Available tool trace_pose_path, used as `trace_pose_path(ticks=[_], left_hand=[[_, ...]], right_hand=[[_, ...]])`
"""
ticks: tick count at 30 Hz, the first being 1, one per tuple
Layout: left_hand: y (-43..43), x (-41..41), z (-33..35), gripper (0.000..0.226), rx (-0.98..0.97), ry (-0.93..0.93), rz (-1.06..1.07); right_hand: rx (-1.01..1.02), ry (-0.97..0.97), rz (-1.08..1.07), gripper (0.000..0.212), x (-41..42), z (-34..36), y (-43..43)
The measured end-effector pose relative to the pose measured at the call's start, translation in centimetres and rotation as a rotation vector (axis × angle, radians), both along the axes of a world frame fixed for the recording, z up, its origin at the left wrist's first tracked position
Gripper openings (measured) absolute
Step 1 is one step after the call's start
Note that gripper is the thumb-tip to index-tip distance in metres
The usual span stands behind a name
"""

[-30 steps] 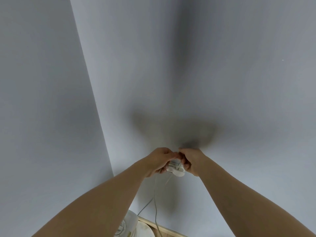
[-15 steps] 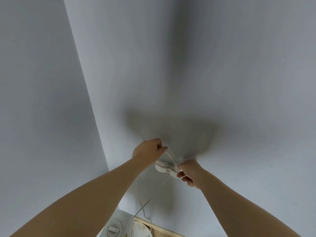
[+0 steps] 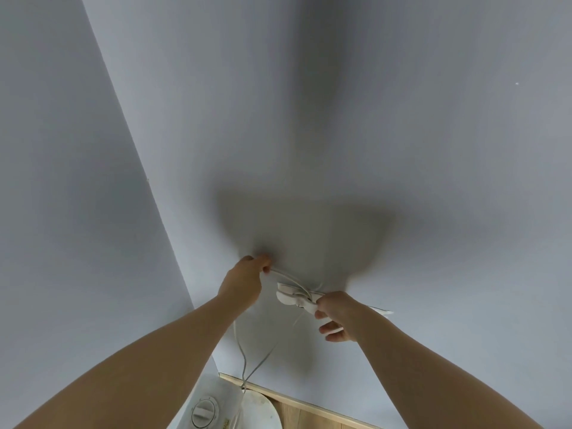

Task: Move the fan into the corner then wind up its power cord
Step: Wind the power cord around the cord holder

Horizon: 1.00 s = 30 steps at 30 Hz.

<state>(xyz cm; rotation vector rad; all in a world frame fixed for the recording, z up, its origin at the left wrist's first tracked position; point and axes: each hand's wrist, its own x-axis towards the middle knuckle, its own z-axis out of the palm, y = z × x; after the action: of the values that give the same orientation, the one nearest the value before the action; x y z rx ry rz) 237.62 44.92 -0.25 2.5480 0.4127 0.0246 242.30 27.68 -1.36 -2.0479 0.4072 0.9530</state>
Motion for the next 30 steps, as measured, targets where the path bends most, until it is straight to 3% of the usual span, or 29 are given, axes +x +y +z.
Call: trace_pose_path(ticks=[7, 12, 18, 23, 28, 30], left_hand=[[-0.4, 1.9, -0.5, 0.029, 0.046, 0.320, 0.141], [-0.5, 2.1, -1.3, 0.026, 0.002, 0.306, 0.246], [-0.8, 2.6, -3.6, 0.024, -0.127, 0.474, 0.322], [-2.1, 2.6, -2.2, 0.044, -0.456, 0.547, 0.346], [-2.8, 1.3, -2.7, 0.034, -0.698, 0.568, 0.420], [-3.0, 1.0, -3.5, 0.045, -0.725, 0.590, 0.456]], right_hand=[[0.026, -0.015, -0.001, 0.014, 0.2, 0.5, 0.0], [0.029, -0.006, 0.026, 0.021, 0.1, 0.7, -0.3], [0.062, -0.011, 0.001, 0.015, -0.5, 0.9, -0.6], [0.123, 0.018, -0.038, 0.023, -0.6, 1.1, -0.9], [0.193, 0.044, -0.058, 0.032, -0.8, 1.1, -1.3], [0.199, 0.039, -0.057, 0.028, -0.8, 1.0, -1.3]])
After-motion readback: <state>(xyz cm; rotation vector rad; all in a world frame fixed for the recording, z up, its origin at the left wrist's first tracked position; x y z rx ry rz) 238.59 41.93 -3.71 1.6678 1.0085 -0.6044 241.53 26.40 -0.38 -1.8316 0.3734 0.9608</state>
